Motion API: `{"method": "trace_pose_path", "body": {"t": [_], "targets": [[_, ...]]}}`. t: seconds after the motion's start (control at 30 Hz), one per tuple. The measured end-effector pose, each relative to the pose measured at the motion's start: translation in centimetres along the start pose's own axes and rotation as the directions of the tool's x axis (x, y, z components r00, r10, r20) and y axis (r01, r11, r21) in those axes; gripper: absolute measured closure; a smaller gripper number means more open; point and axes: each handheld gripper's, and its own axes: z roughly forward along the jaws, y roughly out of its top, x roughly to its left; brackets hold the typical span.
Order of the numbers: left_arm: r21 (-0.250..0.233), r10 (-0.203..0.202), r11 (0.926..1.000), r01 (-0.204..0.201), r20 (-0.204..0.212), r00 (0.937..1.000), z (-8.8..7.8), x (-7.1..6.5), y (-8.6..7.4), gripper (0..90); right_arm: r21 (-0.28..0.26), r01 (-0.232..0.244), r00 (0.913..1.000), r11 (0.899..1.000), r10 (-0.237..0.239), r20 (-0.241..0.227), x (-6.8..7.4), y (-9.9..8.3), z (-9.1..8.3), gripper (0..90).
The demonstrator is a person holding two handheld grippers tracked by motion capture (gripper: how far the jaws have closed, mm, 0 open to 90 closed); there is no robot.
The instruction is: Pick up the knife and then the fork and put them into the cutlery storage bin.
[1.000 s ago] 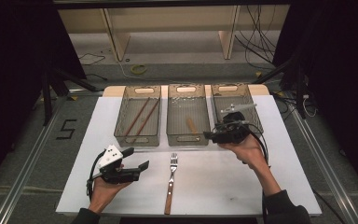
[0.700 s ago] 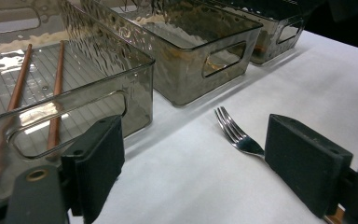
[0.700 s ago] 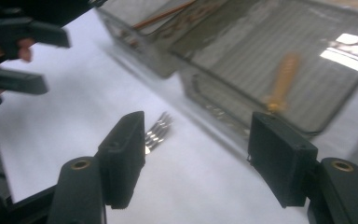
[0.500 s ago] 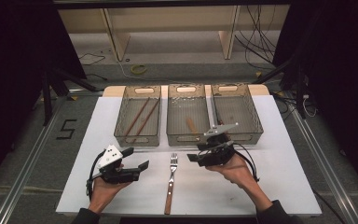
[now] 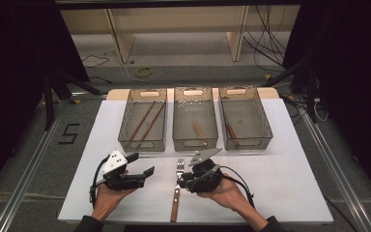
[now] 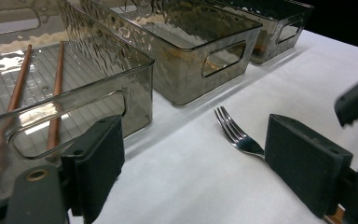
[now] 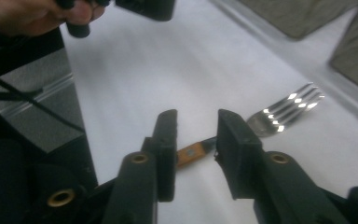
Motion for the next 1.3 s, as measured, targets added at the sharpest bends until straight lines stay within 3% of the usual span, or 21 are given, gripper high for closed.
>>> {"method": "trace_pose_path", "body": {"t": [0.43,0.73,0.97,1.3], "targets": [[0.007,0.004,1.0000,-0.004,0.002,1.0000,0.0,0.0,0.0,19.2,0.084,0.067,0.9954,0.994,-0.060,-0.075,2.4,-0.6,3.5,89.9],[0.007,0.005,1.0000,-0.005,0.004,1.0000,0.1,0.0,0.0,19.2,0.138,0.114,0.9890,0.984,-0.099,-0.110,3.6,-1.1,5.3,90.0],[0.007,0.007,1.0000,-0.007,0.005,1.0000,0.0,0.0,0.0,19.2,0.187,0.154,0.9827,0.970,-0.130,-0.132,4.3,-1.6,6.3,90.0],[0.008,0.005,1.0000,-0.005,0.004,1.0000,0.0,0.0,0.0,19.2,0.240,0.195,0.9764,0.951,-0.165,-0.140,4.8,-1.9,6.2,90.0]]}}
